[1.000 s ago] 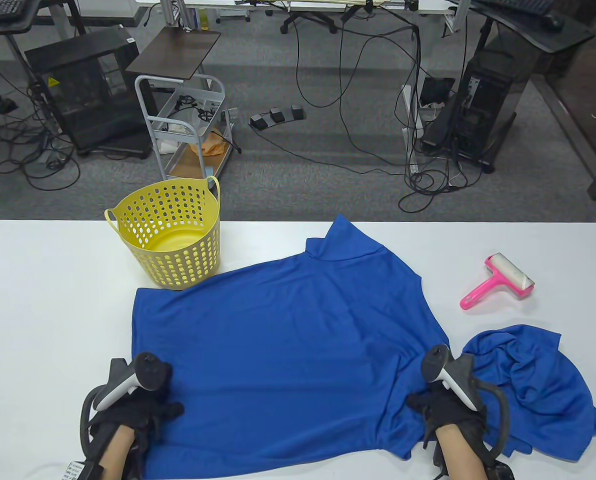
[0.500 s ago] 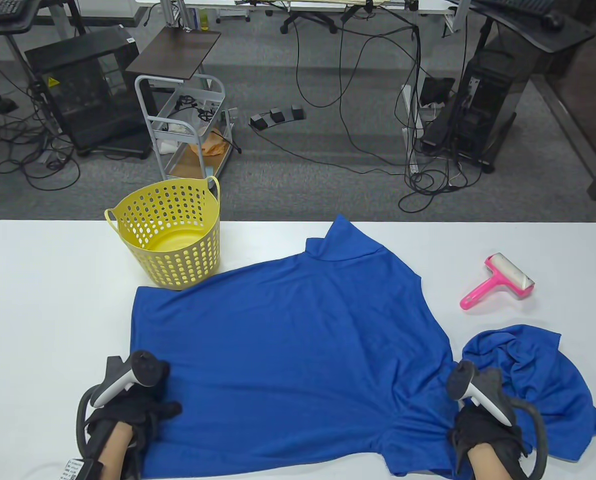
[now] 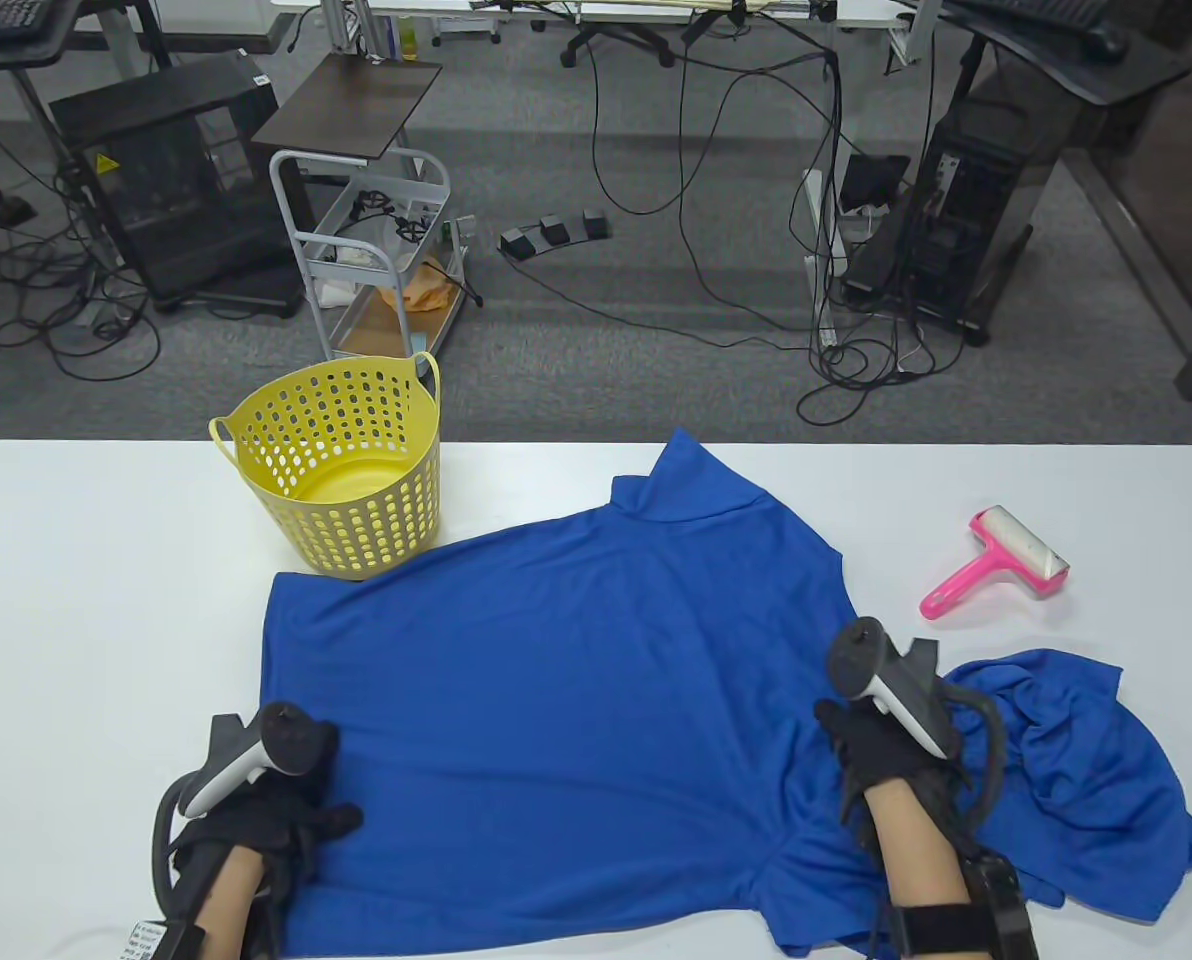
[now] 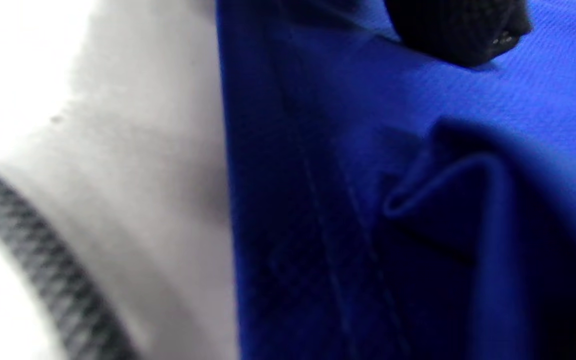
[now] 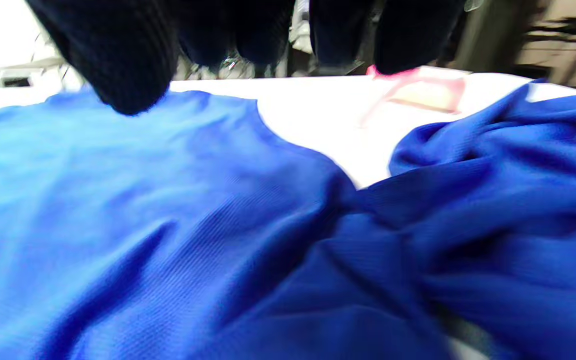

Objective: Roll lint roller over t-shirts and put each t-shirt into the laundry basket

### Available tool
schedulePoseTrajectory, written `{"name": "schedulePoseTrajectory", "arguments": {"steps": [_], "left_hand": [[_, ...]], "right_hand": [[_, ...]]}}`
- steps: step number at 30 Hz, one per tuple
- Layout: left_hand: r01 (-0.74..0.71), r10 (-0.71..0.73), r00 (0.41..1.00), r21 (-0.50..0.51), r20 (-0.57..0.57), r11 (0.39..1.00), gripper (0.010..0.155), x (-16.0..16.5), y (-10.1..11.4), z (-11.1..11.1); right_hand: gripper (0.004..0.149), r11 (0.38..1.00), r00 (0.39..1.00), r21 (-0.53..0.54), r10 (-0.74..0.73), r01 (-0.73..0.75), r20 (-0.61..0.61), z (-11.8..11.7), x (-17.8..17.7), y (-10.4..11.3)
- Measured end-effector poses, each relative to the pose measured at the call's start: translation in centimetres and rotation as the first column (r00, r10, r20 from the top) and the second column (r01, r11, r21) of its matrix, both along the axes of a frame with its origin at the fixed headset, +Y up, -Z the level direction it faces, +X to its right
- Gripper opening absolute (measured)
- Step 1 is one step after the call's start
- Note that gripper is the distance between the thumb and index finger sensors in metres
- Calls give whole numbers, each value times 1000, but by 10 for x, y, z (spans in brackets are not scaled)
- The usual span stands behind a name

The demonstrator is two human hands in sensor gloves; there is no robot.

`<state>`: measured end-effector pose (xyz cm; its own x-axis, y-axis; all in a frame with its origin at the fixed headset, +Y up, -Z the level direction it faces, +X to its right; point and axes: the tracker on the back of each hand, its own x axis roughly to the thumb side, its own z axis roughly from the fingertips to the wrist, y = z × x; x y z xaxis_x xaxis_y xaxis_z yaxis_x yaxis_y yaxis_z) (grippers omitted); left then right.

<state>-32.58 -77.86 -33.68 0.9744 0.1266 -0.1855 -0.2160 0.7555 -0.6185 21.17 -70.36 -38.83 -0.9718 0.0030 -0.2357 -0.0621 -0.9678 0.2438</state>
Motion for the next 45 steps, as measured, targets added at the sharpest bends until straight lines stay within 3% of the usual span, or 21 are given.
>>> {"name": "schedulePoseTrajectory", "arguments": {"steps": [3, 5, 7, 12, 17, 21, 24, 27, 32, 39, 45], "left_hand": [[-3, 3, 1000, -2, -3, 1000, 90, 0, 0, 0], [-8, 8, 1000, -9, -5, 1000, 91, -1, 0, 0], [-18, 17, 1000, -19, -14, 1000, 90, -5, 0, -2], [-36, 34, 998, -22, -47, 999, 90, -13, 0, -4], [-36, 36, 999, -13, -37, 999, 89, -14, 0, -4], [-40, 39, 999, -4, -32, 999, 89, -14, -1, -4], [-43, 43, 999, -6, -30, 999, 89, -15, -1, -4], [-48, 48, 998, -12, -31, 999, 89, -15, -1, -4], [-65, 64, 997, -8, -35, 998, 89, -16, -3, -2], [-71, 70, 997, -44, -25, 996, 89, -17, -4, -2], [-77, 76, 997, -36, -24, 996, 89, -17, -4, -1]], "right_hand": [[77, 953, 999, -301, 34, -40, -26, -24, -11, -40], [81, 921, 999, -387, 22, -35, -37, -25, -11, -56], [82, 933, 999, -359, 5, -17, -34, -20, -9, -61], [75, 942, 990, -317, 80, -112, -114, -8, -5, -49], [60, 946, 996, -321, -69, 46, -60, -18, 9, -32], [65, 985, 988, -118, -117, 129, 101, -47, 37, -4], [64, 993, 962, -66, -75, 95, 261, -73, 61, 7], [65, 988, 916, -137, -15, 76, 402, -100, 86, 3], [68, 941, 874, -312, 40, 129, 484, -133, 113, -25], [65, 939, 833, -271, -27, 210, 552, -150, 123, -41], [57, 977, 834, -204, 65, 57, 547, -151, 120, -33]]}}
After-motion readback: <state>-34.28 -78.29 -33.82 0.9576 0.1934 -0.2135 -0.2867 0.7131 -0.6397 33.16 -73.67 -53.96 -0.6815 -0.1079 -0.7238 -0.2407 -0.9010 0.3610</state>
